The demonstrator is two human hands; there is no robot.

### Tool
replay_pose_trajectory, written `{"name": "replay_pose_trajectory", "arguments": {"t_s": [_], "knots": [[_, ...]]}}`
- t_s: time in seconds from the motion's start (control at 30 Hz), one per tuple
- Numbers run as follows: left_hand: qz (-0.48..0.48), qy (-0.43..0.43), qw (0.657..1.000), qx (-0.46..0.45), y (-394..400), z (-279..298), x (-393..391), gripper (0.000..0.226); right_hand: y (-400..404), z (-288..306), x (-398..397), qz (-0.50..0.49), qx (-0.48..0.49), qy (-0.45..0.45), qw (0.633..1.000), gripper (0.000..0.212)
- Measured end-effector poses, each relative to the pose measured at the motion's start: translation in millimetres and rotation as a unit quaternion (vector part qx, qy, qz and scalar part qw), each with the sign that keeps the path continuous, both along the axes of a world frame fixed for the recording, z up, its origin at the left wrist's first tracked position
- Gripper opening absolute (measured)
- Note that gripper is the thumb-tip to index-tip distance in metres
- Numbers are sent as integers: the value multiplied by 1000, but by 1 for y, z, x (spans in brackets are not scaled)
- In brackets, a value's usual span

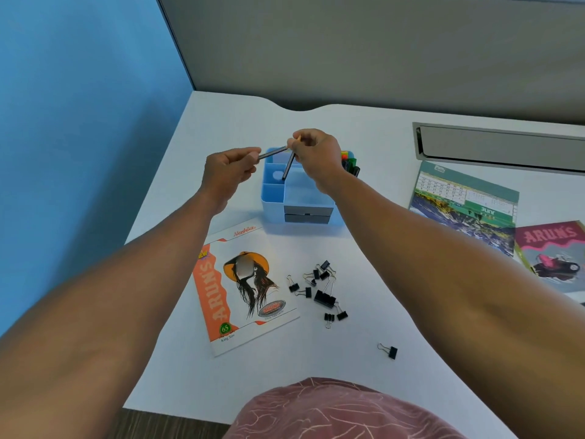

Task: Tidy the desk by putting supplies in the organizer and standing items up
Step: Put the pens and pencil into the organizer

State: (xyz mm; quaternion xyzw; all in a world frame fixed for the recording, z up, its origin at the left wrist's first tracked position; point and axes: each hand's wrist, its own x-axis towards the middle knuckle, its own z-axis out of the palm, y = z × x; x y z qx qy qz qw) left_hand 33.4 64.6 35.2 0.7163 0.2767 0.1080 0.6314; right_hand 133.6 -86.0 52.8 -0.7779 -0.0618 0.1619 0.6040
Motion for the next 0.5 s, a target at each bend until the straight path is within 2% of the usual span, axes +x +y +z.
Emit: {"name": "replay_pose_trajectory", "arguments": {"t_s": [0.1, 0.2, 0.33, 0.5], "knots": [[-100, 30, 988, 112, 2, -2, 0, 34, 3, 3, 4, -2, -7, -25, 1000, 12], [-159, 34, 969, 186, -2, -2, 6, 35, 10, 5, 5, 16, -25, -73, 997, 17], [-160, 10, 955, 250, -6, 3, 19, 35, 20, 6, 1, 48, -58, -135, 988, 19], [-120, -11, 959, 257, -4, 7, 24, 29, 20, 5, -1, 38, -33, -161, 986, 20]]}}
